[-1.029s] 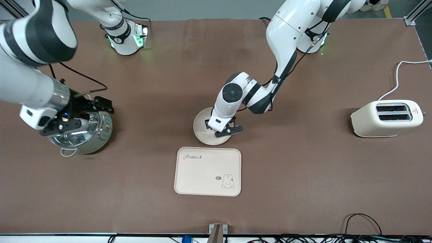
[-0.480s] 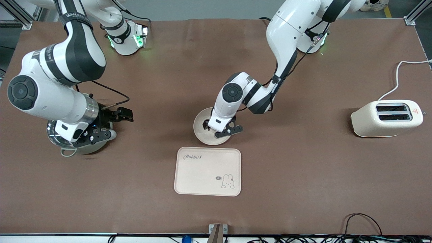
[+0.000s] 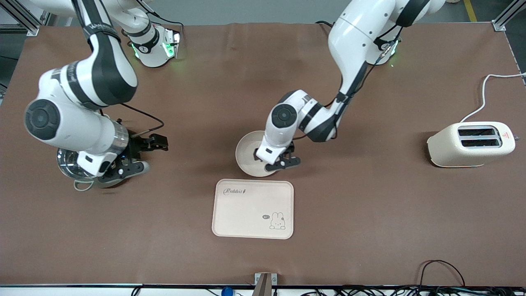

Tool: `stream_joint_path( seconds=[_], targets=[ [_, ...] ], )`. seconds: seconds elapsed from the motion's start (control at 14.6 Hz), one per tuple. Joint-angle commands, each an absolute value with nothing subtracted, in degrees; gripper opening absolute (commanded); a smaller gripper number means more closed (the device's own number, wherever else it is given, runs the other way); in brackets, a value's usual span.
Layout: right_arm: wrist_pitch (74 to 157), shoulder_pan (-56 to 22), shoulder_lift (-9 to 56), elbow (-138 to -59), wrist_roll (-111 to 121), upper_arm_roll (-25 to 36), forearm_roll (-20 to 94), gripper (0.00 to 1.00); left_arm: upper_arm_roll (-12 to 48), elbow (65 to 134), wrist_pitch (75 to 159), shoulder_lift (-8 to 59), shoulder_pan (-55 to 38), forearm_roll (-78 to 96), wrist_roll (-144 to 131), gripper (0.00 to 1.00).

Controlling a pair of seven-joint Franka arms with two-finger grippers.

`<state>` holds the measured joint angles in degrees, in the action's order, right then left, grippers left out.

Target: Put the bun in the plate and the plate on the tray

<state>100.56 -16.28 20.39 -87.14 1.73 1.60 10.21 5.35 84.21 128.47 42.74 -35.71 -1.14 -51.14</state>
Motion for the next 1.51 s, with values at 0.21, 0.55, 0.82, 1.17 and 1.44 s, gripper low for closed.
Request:
stream_joint_path(
  seconds=[0.21, 0.55, 0.82, 1.17, 1.44],
  targets=[
    [108.62, -24.42, 26.62, -87.80, -5.98, 1.85, 11.16, 0.93, 5.71, 82.88, 113.31, 29.29, -19.27, -2.11, -30.52, 1.00],
    [115.74, -28.55, 31.63, -90.00, -5.98, 1.85, 18.81, 0.81, 5.71, 82.79, 102.15, 17.33, -11.35, -2.28, -19.80, 1.00],
    [123.12, -31.81, 35.24, -92.37, -6.06, 1.85, 19.42, 0.74, 6.24, 83.23, 98.54, 12.14, -5.64, -1.67, -9.16, 1.00],
    [126.38, -33.83, 38.23, -92.90, -6.06, 1.85, 22.32, 0.67, 6.59, 84.03, 90.81, 5.12, -3.36, -2.11, -9.84, 1.00],
    [128.31, -34.72, 39.90, -92.90, -6.06, 1.85, 23.47, 0.58, 11.34, 87.43, 89.56, -0.78, 2.11, -2.02, -9.84, 1.00]
  ],
)
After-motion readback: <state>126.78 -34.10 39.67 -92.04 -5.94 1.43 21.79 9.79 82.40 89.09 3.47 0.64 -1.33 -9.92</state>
